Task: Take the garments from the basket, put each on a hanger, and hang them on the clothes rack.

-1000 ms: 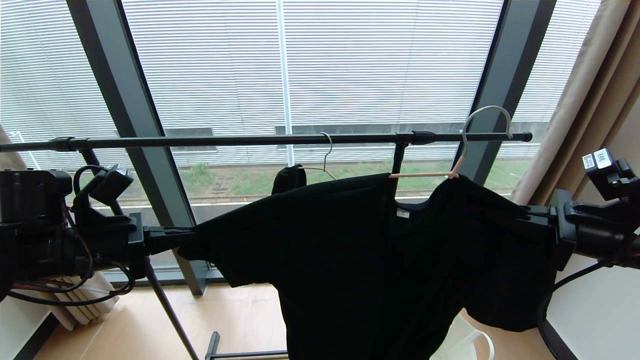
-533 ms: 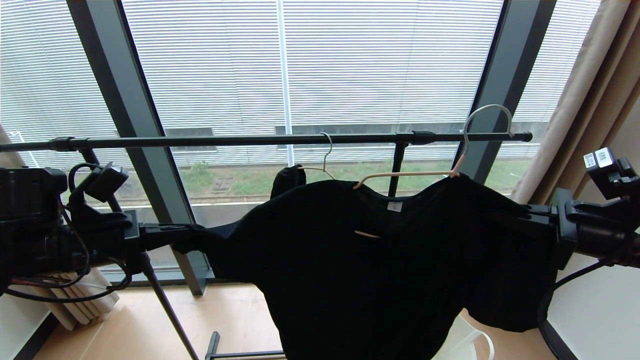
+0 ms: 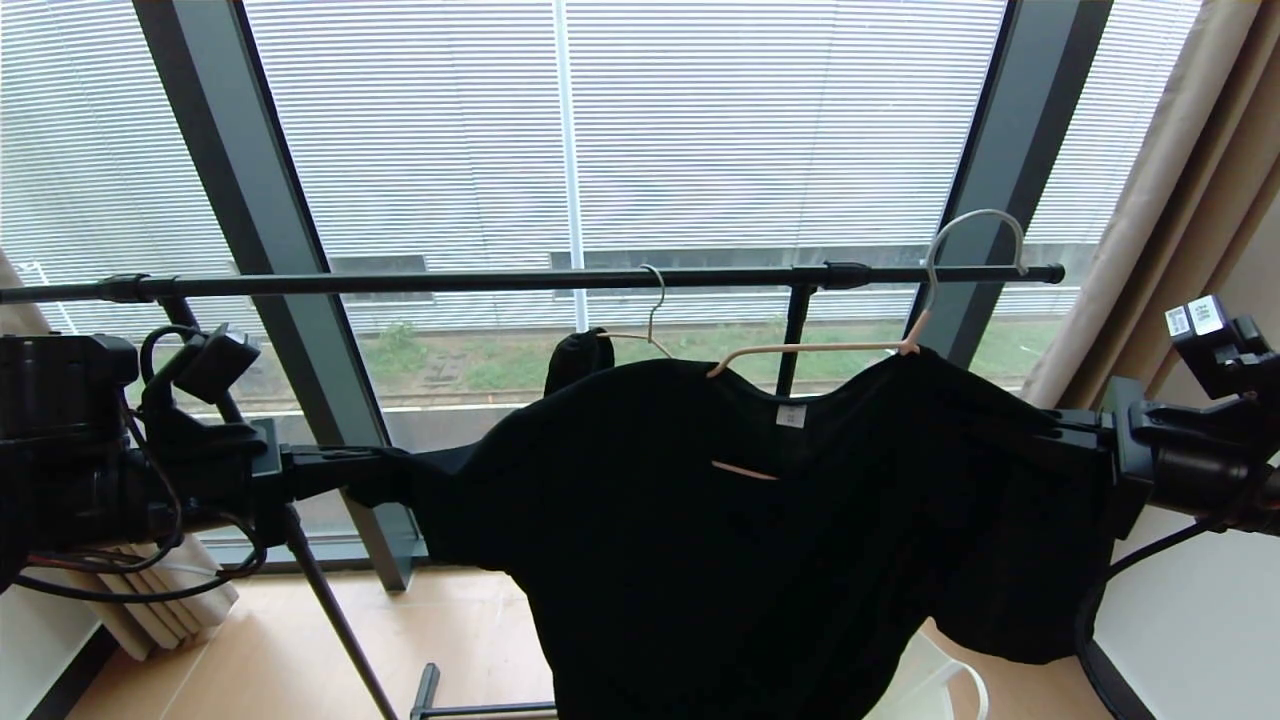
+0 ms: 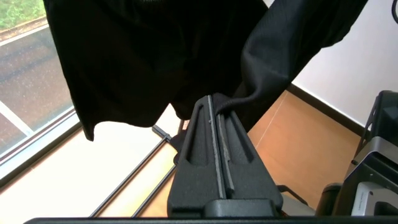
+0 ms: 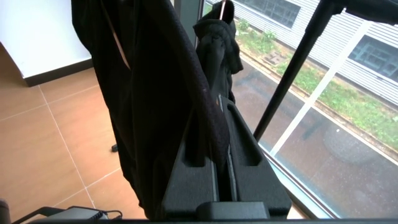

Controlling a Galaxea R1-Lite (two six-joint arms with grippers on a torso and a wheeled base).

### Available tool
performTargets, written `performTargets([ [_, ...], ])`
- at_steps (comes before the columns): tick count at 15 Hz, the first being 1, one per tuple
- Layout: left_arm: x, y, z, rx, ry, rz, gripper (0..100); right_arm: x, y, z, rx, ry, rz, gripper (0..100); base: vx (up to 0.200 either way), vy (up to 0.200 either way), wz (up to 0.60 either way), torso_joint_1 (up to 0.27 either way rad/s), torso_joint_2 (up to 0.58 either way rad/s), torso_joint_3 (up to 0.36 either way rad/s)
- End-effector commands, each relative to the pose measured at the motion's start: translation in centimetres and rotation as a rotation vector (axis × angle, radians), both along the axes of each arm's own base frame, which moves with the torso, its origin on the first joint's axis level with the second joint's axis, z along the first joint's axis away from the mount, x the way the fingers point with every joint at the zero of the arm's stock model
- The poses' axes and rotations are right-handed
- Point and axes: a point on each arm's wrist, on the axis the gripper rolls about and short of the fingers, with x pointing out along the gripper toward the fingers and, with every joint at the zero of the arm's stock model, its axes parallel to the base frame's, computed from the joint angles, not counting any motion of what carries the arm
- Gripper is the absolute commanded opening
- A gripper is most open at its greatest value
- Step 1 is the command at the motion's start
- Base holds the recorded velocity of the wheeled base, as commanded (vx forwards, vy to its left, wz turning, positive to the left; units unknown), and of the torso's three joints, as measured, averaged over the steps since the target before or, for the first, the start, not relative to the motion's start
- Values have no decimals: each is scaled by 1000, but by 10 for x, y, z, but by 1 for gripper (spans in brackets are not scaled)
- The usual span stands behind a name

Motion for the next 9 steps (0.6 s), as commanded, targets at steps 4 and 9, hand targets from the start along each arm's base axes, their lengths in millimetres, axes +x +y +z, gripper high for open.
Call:
performTargets([
  [4, -3, 0, -1, -6, 1, -11, 100, 3, 0, -3, -1, 12, -1, 0, 0, 0, 0, 0, 0, 0],
  [9, -18, -3, 14, -21, -47, -43, 100, 1, 8, -8, -5, 27, 28, 0, 0, 0, 0, 0, 0, 0],
])
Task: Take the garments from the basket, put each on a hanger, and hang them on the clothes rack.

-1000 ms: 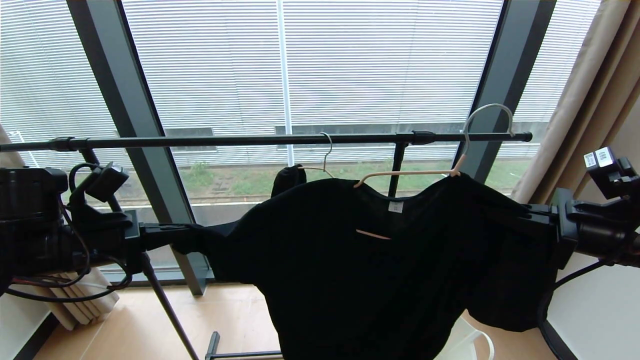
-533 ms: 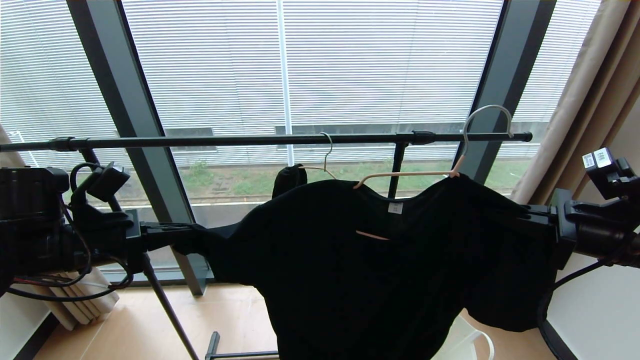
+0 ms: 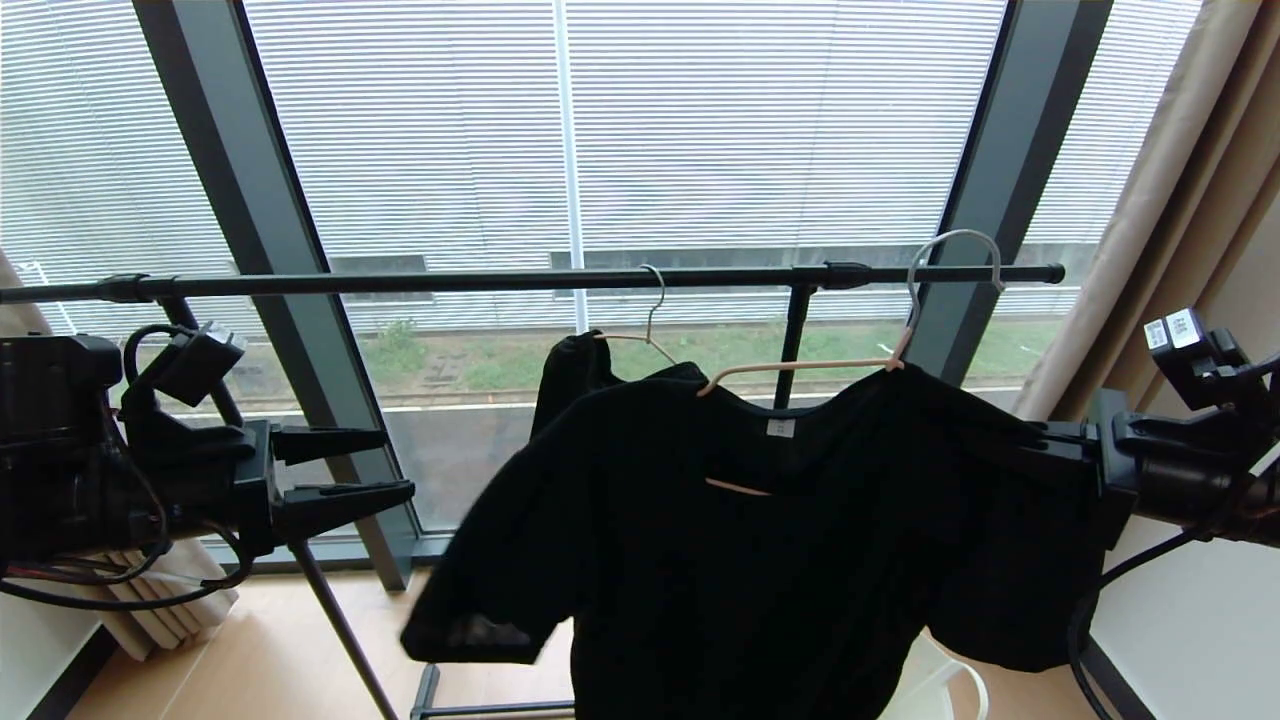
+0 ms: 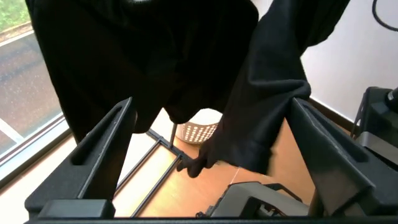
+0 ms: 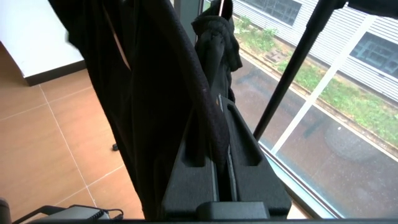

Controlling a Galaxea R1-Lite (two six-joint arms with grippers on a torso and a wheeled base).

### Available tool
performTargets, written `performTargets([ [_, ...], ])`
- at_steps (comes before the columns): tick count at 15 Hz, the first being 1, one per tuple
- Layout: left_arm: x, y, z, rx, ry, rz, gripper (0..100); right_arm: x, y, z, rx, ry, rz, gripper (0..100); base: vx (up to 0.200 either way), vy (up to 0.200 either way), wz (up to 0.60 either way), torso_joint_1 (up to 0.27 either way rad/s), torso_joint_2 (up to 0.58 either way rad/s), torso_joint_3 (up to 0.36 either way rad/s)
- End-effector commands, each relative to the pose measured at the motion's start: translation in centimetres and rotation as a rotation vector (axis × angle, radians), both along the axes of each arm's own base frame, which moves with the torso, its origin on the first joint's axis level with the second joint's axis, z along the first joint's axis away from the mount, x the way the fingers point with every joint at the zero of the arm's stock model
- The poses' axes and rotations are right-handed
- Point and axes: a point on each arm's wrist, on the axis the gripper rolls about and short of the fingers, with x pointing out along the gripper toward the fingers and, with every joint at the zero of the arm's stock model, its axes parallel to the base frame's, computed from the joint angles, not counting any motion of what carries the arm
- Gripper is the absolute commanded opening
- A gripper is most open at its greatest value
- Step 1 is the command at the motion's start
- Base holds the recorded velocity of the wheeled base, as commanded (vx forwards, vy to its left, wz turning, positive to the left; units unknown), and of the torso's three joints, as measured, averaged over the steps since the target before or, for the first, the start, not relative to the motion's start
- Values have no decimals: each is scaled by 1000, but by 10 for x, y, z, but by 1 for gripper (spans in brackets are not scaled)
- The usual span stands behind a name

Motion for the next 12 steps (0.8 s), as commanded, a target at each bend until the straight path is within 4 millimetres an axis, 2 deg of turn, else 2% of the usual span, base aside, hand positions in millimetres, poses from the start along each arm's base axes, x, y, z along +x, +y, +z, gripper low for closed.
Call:
performTargets([
  [1, -8, -1, 10, 2, -37, -2, 100, 1, 2, 0, 0, 1, 8, 0, 0, 0, 0, 0, 0, 0],
  [4, -10, -4, 8, 4, -30, -9, 100, -1, 3, -3, -1, 9, 13, 0, 0, 0, 0, 0, 0, 0],
  [6, -16, -20, 8, 26, -34, -41, 100, -3, 13, -7, 0, 27, 55, 0, 0, 0, 0, 0, 0, 0],
  [8, -28, -44, 13, 104, -59, 13, 100, -6, 32, -16, -4, 66, 132, 0, 0, 0, 0, 0, 0, 0],
  [11, -47, -61, 25, 96, -81, -2, 100, -4, 44, -28, -17, 108, 166, 0, 0, 0, 0, 0, 0, 0],
  [12, -47, -61, 25, 96, -81, -2, 100, -4, 44, -28, -17, 108, 166, 0, 0, 0, 0, 0, 0, 0],
])
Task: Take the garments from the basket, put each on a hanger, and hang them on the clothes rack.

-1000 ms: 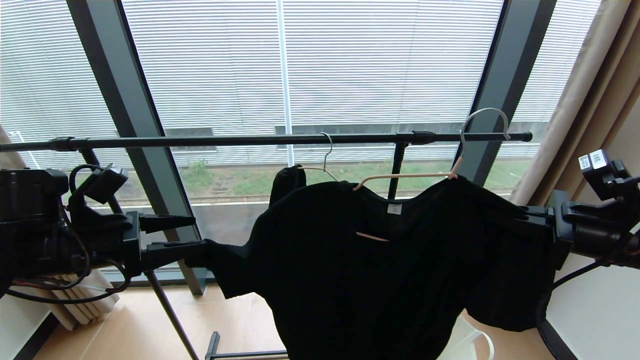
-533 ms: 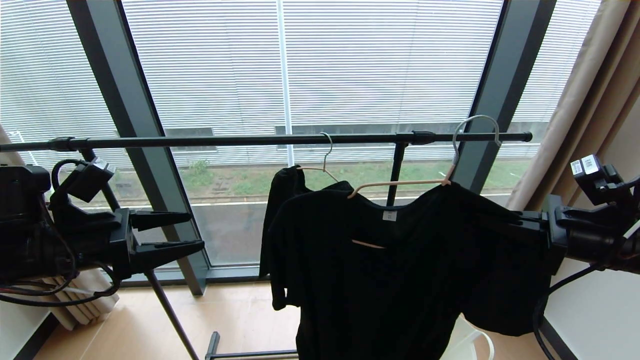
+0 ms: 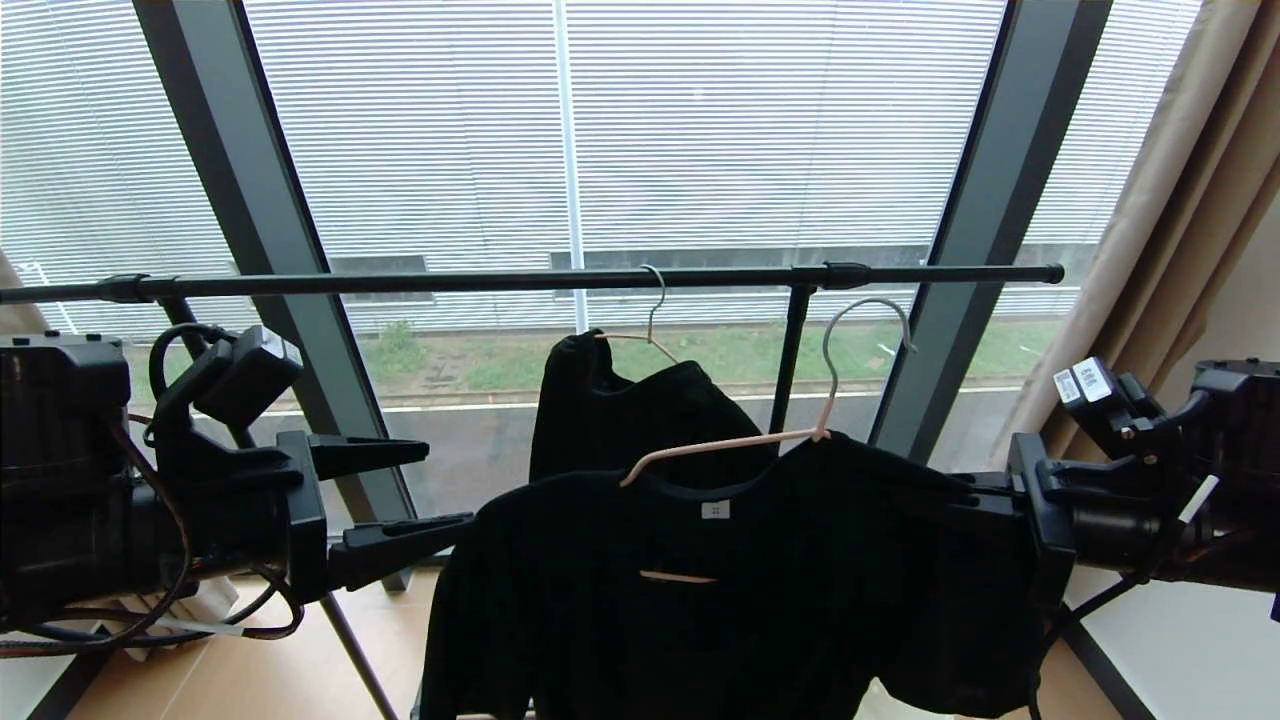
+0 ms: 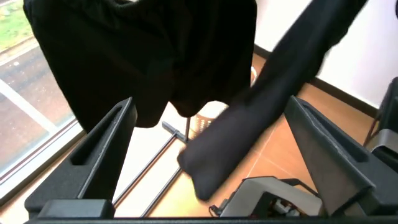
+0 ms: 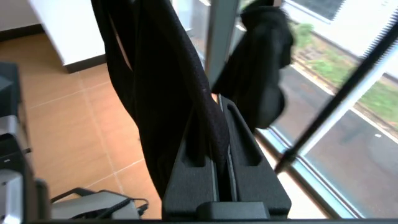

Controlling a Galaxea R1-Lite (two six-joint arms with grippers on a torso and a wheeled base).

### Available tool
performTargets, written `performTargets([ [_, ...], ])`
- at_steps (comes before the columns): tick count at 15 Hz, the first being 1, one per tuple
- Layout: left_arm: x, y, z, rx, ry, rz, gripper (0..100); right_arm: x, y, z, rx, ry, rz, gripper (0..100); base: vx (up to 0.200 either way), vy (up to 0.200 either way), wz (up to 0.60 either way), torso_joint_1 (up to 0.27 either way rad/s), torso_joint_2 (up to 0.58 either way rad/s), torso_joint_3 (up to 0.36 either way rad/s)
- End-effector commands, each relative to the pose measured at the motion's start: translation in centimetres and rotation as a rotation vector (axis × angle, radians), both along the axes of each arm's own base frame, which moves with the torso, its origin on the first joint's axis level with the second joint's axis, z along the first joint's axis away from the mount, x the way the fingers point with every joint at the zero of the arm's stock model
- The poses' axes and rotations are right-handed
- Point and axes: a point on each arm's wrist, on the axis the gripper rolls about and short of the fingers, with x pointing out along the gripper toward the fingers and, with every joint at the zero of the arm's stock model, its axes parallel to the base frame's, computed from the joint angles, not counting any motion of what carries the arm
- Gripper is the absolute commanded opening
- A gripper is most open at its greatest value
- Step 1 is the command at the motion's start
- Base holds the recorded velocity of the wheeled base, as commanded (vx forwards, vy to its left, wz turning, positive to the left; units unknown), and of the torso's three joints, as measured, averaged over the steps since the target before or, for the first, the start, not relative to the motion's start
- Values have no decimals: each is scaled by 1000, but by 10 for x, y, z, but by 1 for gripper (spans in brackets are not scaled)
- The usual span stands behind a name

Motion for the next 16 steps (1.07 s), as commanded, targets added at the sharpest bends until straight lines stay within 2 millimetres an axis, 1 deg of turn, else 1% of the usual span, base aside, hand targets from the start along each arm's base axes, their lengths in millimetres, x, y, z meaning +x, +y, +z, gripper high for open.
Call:
performTargets([
  [1, -15, -6, 10, -11, -46, -36, 100, 6, 7, -13, -30, 31, 1, 0, 0, 0, 0, 0, 0, 0],
  [3, -19, -12, 7, -9, -38, -68, 100, 5, 14, -16, -48, 30, 7, 0, 0, 0, 0, 0, 0, 0],
  [6, -24, -25, 0, 4, -21, -139, 100, -2, 23, -18, -51, 34, 51, 0, 0, 0, 0, 0, 0, 0],
  [8, -21, -36, -3, 12, -4, -188, 100, -4, 29, -16, -50, 23, 78, 0, 0, 0, 0, 0, 0, 0],
  [9, -17, -39, -1, 13, -6, -193, 100, -5, 32, -16, -51, 22, 90, 0, 0, 0, 0, 0, 0, 0],
  [10, -13, -42, 6, 16, 3, -198, 100, -6, 34, -16, -55, 17, 100, 0, 0, 0, 0, 0, 0, 0],
  [12, -8, -45, 29, 55, 27, -213, 100, -5, 35, -16, -66, -7, 109, 0, 0, 0, 0, 0, 0, 0],
  [13, -6, -45, 40, 120, 26, -210, 100, -5, 35, -16, -67, -9, 109, 0, 0, 0, 0, 0, 0, 0],
  [14, -7, -49, 45, 173, 29, -203, 100, -5, 35, -16, -66, -10, 109, 0, 0, 0, 0, 0, 0, 0],
  [15, -7, -54, 48, 183, 19, -210, 100, -5, 35, -16, -66, -13, 109, 0, 0, 0, 0, 0, 0, 0],
  [16, -6, -58, 45, 193, 20, -230, 100, -4, 35, -16, -66, -13, 109, 0, 0, 0, 0, 0, 0, 0],
])
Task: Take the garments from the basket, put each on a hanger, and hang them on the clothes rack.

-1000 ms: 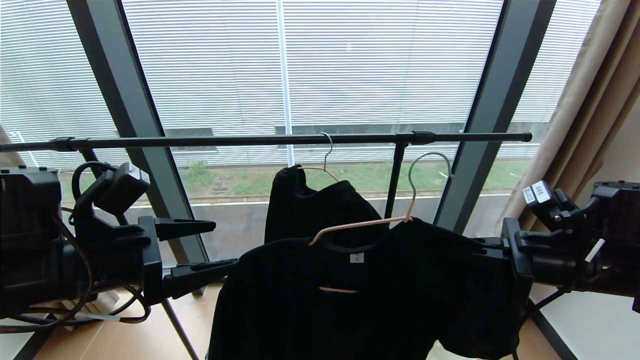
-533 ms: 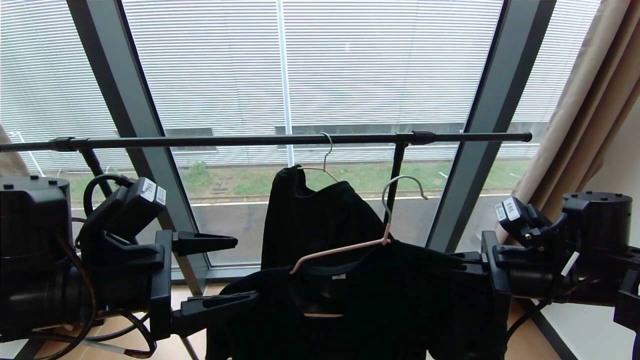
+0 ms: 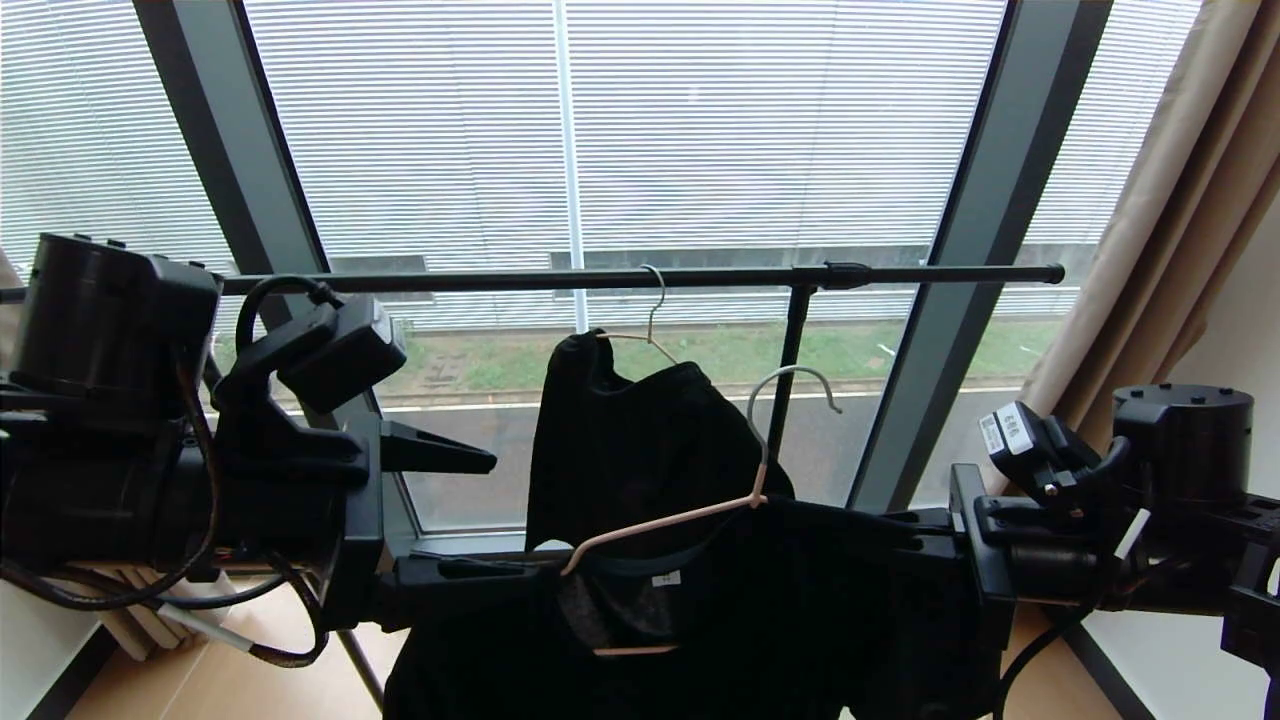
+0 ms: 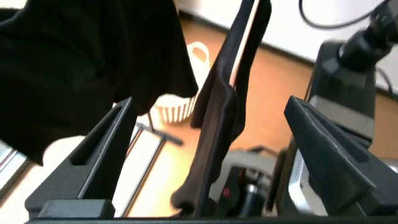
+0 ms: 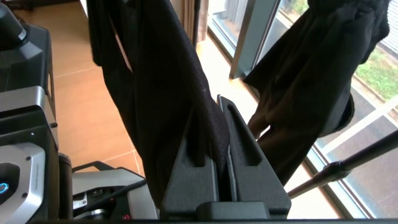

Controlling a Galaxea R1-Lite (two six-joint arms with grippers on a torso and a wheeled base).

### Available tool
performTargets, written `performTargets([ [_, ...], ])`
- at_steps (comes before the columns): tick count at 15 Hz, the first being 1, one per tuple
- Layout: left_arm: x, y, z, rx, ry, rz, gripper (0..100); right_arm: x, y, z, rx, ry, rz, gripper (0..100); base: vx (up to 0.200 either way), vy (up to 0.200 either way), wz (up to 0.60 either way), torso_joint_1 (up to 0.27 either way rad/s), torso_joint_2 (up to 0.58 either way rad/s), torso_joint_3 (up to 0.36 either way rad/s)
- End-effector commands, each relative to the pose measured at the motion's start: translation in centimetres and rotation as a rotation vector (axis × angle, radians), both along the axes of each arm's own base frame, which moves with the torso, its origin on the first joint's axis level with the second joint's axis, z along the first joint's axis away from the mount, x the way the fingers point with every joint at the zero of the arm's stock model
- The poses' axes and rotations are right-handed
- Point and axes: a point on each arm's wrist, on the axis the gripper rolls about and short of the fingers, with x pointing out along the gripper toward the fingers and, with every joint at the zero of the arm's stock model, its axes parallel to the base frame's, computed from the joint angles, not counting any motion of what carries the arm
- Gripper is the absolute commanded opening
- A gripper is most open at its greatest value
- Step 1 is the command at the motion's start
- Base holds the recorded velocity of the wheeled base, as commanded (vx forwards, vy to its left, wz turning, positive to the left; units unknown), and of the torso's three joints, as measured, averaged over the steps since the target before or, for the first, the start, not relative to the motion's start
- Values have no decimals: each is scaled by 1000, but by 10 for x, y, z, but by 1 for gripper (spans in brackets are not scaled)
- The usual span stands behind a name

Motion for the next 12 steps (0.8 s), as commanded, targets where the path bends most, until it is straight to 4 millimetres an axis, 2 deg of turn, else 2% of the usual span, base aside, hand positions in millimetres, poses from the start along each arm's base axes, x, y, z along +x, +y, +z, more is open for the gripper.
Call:
performTargets([
  [1, 4, -7, 4, 2, -14, -22, 100, 0, 0, 0, 1, 0, 1, 0, 0, 0, 0, 0, 0, 0],
  [3, 12, -16, -8, 50, -18, -70, 100, 0, 0, 1, 2, -6, 1, 0, 0, 0, 0, 0, 0, 0],
  [12, 21, -36, -31, 102, 23, -150, 100, 2, 1, 3, 4, -15, 4, 0, 0, 0, 0, 0, 0, 0],
])
